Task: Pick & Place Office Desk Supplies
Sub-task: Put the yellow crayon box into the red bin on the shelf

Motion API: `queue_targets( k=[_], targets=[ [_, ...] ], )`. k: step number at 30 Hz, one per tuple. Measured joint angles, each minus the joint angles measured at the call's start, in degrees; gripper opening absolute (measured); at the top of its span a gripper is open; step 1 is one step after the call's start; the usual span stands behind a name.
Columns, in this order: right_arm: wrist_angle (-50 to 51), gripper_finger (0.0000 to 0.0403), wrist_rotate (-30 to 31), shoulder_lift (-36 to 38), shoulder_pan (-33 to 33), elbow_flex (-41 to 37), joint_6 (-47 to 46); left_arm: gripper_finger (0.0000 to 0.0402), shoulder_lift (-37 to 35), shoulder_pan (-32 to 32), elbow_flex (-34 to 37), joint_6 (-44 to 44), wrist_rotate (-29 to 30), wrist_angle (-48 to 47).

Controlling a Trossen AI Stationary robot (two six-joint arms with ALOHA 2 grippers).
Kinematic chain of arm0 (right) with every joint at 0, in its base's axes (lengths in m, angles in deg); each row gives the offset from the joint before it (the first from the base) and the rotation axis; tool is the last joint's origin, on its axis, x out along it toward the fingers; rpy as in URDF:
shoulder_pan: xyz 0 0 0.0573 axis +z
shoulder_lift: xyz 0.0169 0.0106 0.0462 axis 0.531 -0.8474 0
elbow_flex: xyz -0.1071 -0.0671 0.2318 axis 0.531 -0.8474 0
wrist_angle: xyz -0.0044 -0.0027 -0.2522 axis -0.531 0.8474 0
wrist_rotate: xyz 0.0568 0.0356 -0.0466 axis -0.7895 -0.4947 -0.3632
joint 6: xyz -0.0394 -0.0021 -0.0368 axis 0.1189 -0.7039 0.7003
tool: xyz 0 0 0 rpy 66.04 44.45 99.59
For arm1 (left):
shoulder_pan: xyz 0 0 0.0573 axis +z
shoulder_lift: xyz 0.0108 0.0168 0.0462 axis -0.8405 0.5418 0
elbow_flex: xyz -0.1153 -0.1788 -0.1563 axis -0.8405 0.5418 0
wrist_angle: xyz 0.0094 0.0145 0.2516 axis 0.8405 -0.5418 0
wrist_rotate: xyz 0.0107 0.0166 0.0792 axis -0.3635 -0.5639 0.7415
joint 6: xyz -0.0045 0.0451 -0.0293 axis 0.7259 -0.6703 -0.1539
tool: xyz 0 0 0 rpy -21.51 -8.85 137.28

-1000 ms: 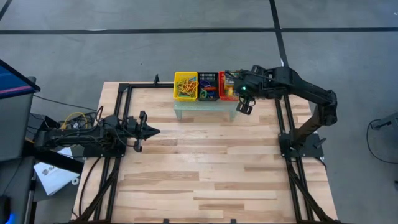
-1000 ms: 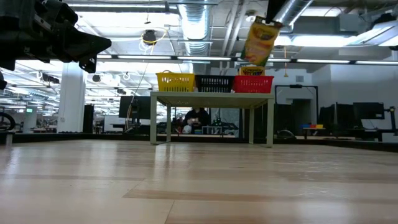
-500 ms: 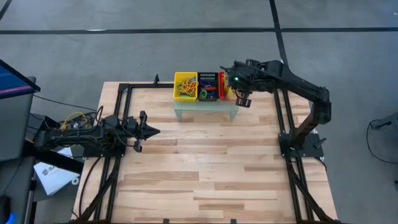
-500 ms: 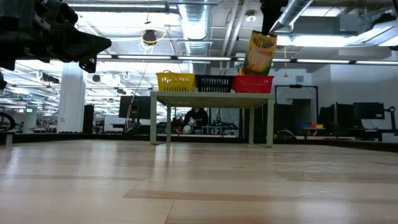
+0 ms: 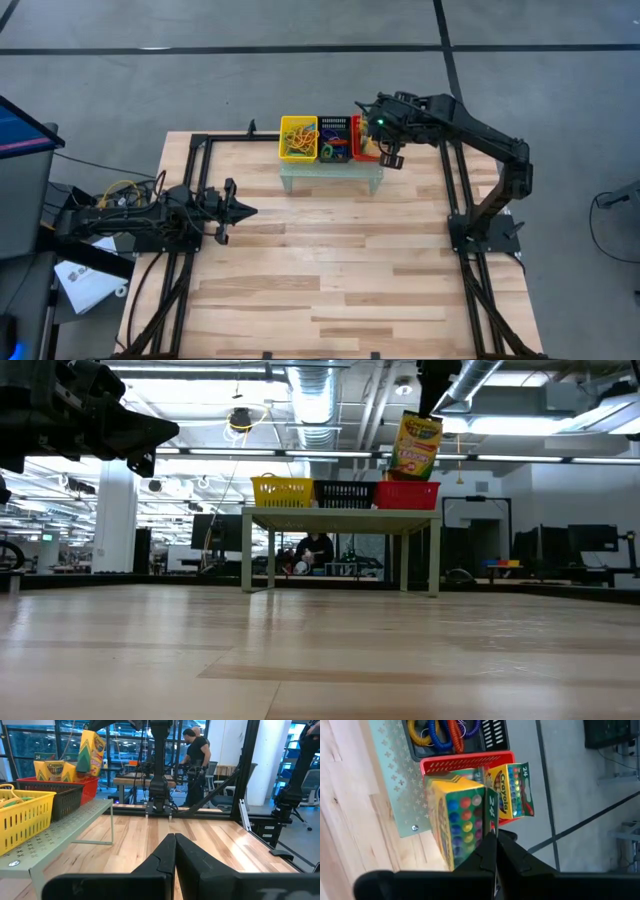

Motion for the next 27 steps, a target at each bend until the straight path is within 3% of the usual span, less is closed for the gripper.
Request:
queue_targets(
  k=[27],
  targets=[
    [-0.98, 0.0000, -0.06, -1.56, -0.61, -0.04, -1.11, 0.0000, 0.00, 0.00, -0.02, 0.02, 0.00, 0.01]
  ],
)
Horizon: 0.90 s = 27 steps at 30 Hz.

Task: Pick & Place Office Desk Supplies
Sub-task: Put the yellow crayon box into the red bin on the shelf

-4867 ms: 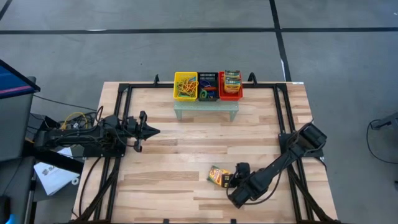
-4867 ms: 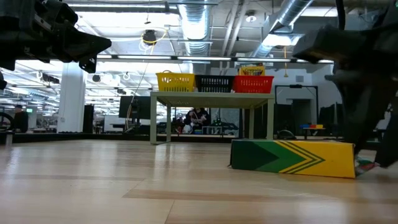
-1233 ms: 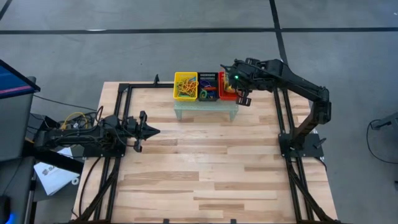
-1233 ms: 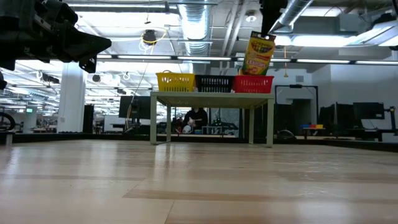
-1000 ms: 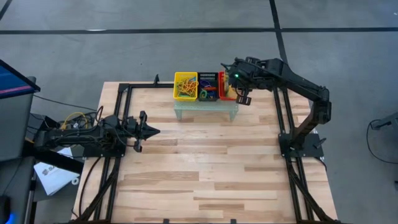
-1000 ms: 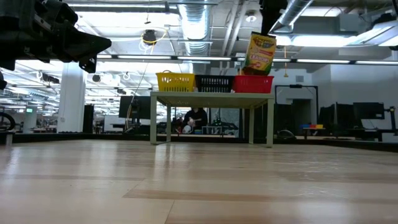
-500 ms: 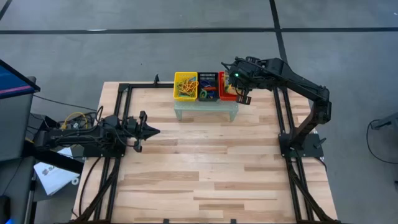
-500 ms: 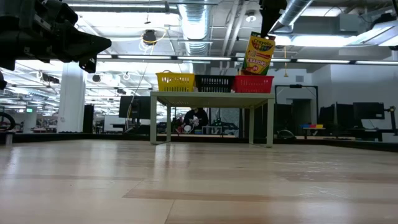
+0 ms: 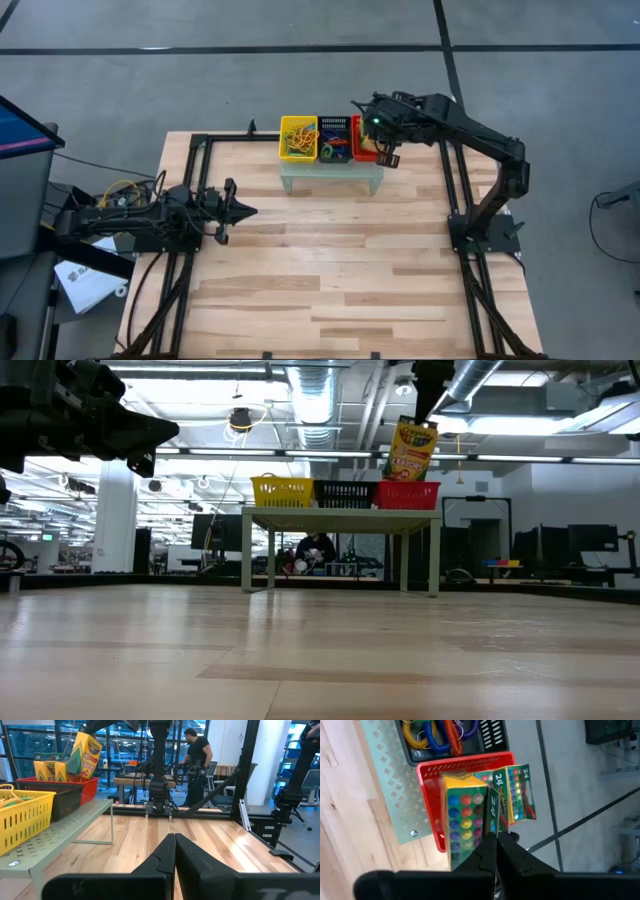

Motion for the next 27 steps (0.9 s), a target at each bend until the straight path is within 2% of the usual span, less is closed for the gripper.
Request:
queue_targets(
  k=[11, 27],
  targets=[
    [2.70, 0.0000, 0.70, -2.19, -0.44, 0.00, 1.16, 0.0000, 0.00, 0.00, 0.01, -0.02, 0.00, 0.01],
    [0.77, 0.0000, -0.10, -3.14, -2.31, 0.00, 2.25, 0.0000, 0.00, 0.00, 0.00, -0.02, -0.02, -0.01]
  ],
)
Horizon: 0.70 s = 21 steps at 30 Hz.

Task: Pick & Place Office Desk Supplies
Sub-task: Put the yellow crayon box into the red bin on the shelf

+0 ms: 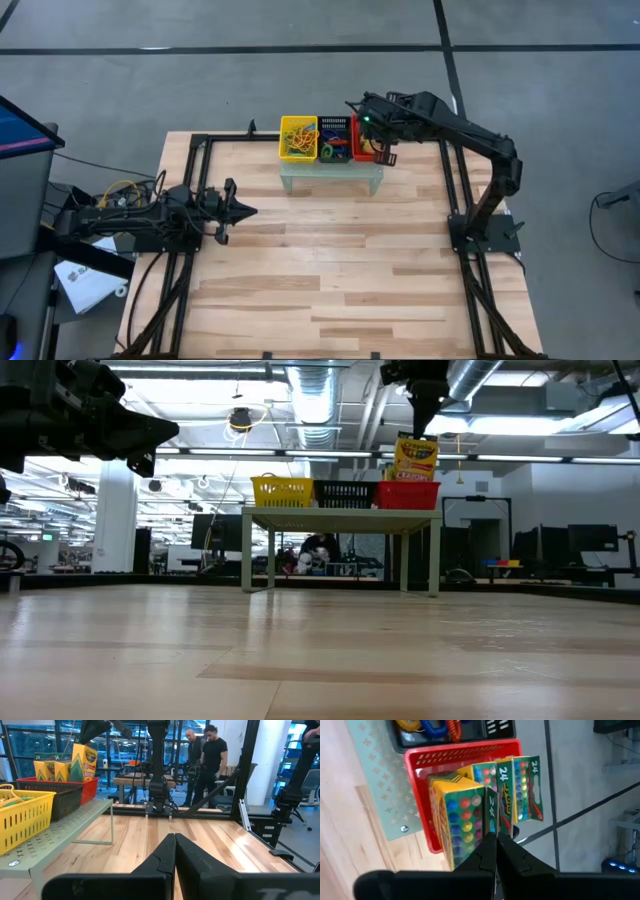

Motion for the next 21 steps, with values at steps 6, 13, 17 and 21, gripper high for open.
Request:
queue_targets(
  k=[6, 13, 17, 21],
  targets=[
    [-0.45, 0.0000, -0.13, 0.00, -0.40, 0.00, -0.14, 0.0000, 0.00, 0.00, 0.00, 0.02, 0.00, 0.00],
    [-1.34, 0.0000, -0.03, 0.02, -0.62, -1.46, 0.12, 0.0000, 0.00, 0.00, 0.00, 0.00, 0.00, 0.00],
    [-2.37, 0.0000, -0.12, 0.00, -0.99, -2.00, 0.07, 0.0000, 0.00, 0.00, 0.02, 0.02, 0.00, 0.00],
    [-3.40, 0.0000, -0.27, 0.00, -0.99, -4.04, 0.01, 0.0000, 0.00, 0.01, 0.01, 0.01, 0.00, 0.00]
  ],
)
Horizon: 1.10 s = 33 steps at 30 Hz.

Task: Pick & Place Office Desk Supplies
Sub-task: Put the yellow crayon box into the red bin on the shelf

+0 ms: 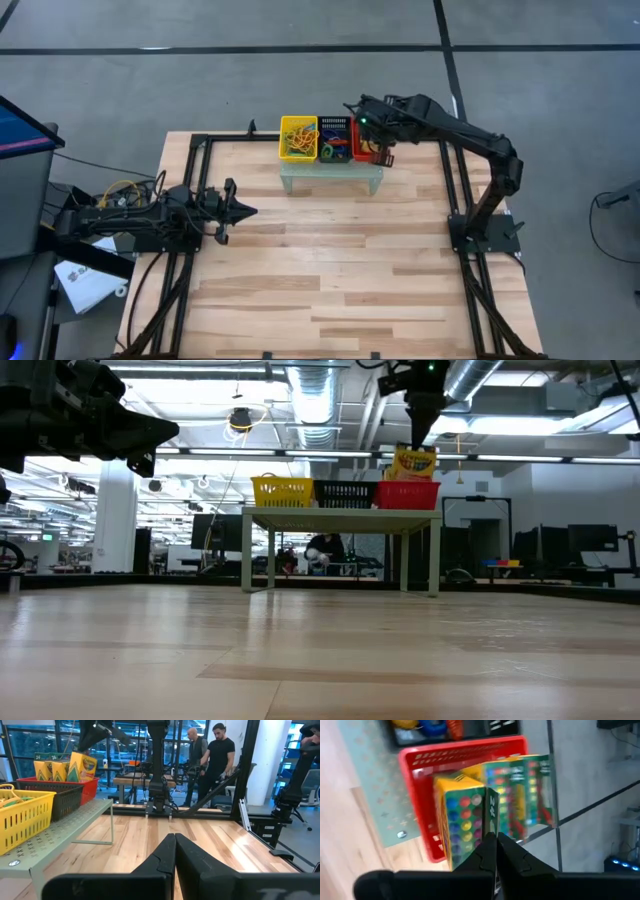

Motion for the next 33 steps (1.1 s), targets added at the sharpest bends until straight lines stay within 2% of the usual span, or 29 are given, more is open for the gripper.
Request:
queue_targets(
  k=[13, 20, 28, 33],
  targets=[
    [-0.92, 0.0000, 0.29, 0.05, -0.02, -2.08, 0.37, 0.0000, 0.00, 0.01, 0.01, 0.00, 0.02, 0.00],
    [-1.97, 0.0000, 0.17, -2.46, 0.02, -1.96, 0.54, 0.0000, 0.00, 0.00, 0.01, 0.01, 0.00, 0.00],
    [-3.51, 0.0001, 2.64, -3.49, 0.50, -2.06, -0.21, 0.0000, 0.00, -0.01, 0.00, 0.00, 0.00, 0.00],
    [-2.86, 0.0020, 2.95, -3.02, 1.16, -0.96, -0.55, 0.0000, 0.00, 0.01, 0.01, 0.00, 0.02, 0.00]
  ],
)
